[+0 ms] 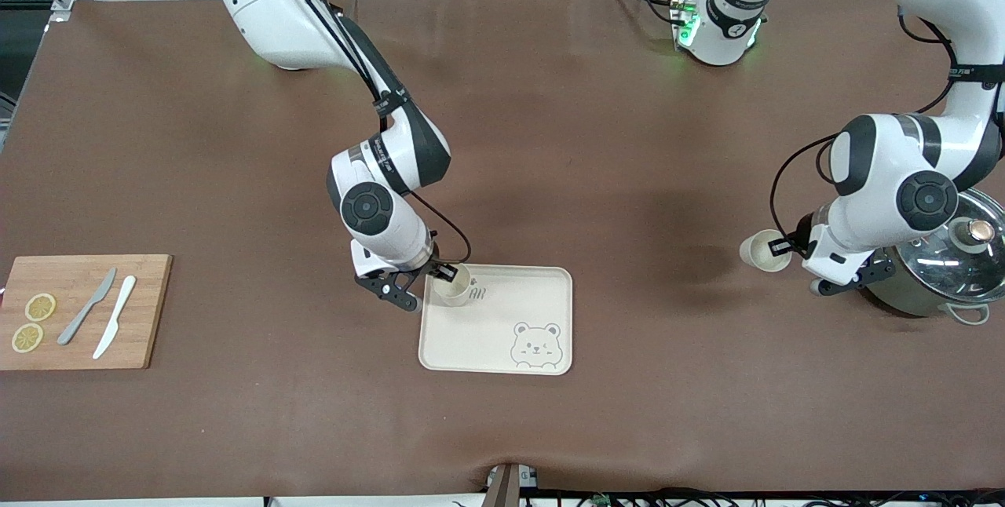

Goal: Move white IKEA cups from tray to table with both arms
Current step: 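Carry the cup toward the pot with the left gripper while the right gripper lifts, then open the left gripper while the right gripper sets its cup near the cutting board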

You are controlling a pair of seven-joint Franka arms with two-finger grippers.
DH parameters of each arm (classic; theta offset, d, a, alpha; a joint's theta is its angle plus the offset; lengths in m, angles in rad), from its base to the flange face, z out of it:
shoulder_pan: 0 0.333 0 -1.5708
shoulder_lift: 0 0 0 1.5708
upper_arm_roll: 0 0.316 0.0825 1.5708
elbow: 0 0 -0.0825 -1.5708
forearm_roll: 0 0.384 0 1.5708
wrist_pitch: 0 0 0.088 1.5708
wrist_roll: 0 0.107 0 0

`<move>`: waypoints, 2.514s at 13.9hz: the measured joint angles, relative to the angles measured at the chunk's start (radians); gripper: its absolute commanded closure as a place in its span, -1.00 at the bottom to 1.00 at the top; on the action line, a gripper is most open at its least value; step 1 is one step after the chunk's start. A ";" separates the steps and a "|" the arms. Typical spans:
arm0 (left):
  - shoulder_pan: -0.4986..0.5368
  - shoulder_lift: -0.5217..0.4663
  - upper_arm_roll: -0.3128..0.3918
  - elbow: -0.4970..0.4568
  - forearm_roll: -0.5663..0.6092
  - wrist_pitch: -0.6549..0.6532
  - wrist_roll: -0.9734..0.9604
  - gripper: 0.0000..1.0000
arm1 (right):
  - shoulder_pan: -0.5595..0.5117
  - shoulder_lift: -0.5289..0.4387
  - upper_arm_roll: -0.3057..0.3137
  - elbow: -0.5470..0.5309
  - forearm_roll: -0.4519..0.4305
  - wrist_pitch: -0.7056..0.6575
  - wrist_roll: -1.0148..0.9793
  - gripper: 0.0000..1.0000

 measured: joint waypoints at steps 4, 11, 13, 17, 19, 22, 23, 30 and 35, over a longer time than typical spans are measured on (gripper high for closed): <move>0.016 0.005 -0.001 -0.145 0.000 0.243 0.017 0.98 | -0.021 -0.016 -0.015 0.036 0.000 -0.051 0.000 1.00; 0.016 0.019 -0.002 -0.162 0.000 0.297 0.062 -1.00 | -0.216 -0.146 -0.022 0.083 0.000 -0.407 -0.313 1.00; 0.016 0.001 -0.003 -0.156 0.000 0.299 0.069 -1.00 | -0.278 -0.177 -0.023 0.076 0.000 -0.473 -0.428 1.00; 0.020 -0.104 -0.003 -0.141 0.000 0.223 0.143 -1.00 | -0.361 -0.259 -0.026 -0.024 -0.003 -0.487 -0.650 1.00; 0.052 -0.176 -0.002 -0.130 0.000 0.180 0.246 -1.00 | -0.405 -0.315 -0.028 -0.116 -0.026 -0.470 -0.756 1.00; 0.096 -0.226 -0.001 -0.048 0.000 0.047 0.372 -1.00 | -0.489 -0.387 -0.031 -0.282 -0.085 -0.381 -0.928 1.00; 0.099 -0.228 -0.001 0.001 0.000 -0.017 0.382 -1.00 | -0.528 -0.396 -0.031 -0.332 -0.090 -0.340 -0.995 1.00; 0.090 -0.227 -0.009 0.288 0.000 -0.369 0.383 -1.00 | -0.698 -0.392 -0.031 -0.536 -0.127 -0.104 -1.248 1.00; 0.086 -0.227 -0.019 0.407 0.000 -0.513 0.383 -1.00 | -0.732 -0.351 -0.031 -0.547 -0.131 -0.050 -1.264 1.00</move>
